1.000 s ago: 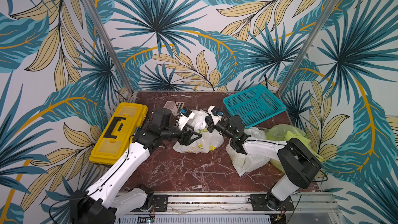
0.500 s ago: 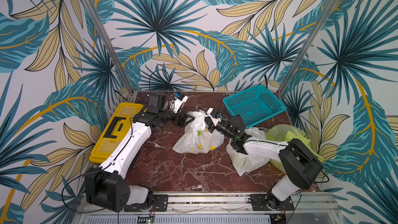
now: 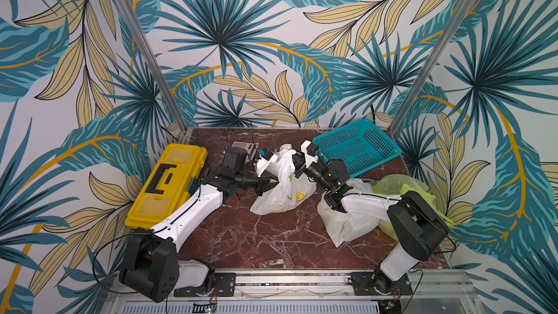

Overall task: Place the pears into plastic bags & tie knots
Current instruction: Tie the plastic bag at the center of the board.

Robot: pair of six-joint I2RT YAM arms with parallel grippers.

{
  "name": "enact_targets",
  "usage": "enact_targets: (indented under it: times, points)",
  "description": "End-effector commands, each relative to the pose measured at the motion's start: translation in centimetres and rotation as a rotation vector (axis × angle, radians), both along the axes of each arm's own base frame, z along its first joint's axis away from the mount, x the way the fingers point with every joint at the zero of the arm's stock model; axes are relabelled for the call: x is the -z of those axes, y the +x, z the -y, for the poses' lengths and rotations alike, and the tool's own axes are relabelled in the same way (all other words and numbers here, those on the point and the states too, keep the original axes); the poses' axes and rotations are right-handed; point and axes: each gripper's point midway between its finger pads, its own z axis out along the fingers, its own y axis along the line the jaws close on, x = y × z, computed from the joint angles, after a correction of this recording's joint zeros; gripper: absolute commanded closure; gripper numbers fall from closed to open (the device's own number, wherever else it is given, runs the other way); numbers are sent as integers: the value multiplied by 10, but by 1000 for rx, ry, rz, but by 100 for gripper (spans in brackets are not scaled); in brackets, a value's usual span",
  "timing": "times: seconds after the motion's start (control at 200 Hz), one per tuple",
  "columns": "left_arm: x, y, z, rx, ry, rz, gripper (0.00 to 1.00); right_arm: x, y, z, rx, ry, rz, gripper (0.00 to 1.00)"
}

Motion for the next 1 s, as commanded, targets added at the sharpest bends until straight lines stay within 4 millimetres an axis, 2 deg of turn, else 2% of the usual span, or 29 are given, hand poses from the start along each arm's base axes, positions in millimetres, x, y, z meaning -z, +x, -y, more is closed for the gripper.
enact_targets:
  times: [0.0, 0.08, 0.16, 0.21, 0.28, 0.361, 0.421, 0.491, 0.591, 0.721, 0.781, 0.891, 0.996]
  points:
    - [-8, 1, 3, -33, -22, 30, 100, -10, -2, 3, -12, 62, 12, 79]
    - [-16, 9, -16, -107, -27, 48, 98, 0, -4, 5, -3, 16, 3, 80]
    - [-26, 20, -40, -204, -38, 65, 85, 9, -9, 7, -7, -27, -15, 80]
    - [-32, 22, -50, -238, -40, 91, 72, 12, -11, 7, -21, -38, -26, 79]
    - [-40, 20, -57, -251, -29, 131, 55, 13, -14, 8, -31, -37, -30, 79]
    - [-52, 16, -59, -229, -22, 156, 47, 12, -15, 8, -35, -31, -30, 80]
    - [-61, 24, -60, -241, -14, 191, 43, 10, -16, 7, -47, -26, -30, 80]
    - [-69, 36, -55, -221, -17, 207, 40, 8, -18, 4, -72, -18, -33, 80]
    - [-71, 51, -33, -145, -38, 171, 38, 1, -18, 5, -74, 29, -41, 80]
    - [-47, 46, 14, -20, -24, 172, 36, -11, -21, 4, -124, 118, -69, 79]
    - [-34, 46, 27, 5, -43, 128, 38, -16, -23, 4, -149, 164, -82, 79]
    - [-20, 49, 32, -5, -66, 85, 40, -18, -25, 3, -177, 202, -105, 78]
    - [-29, 51, 19, -42, -73, 105, 39, -10, -24, 1, -188, 194, -133, 78]
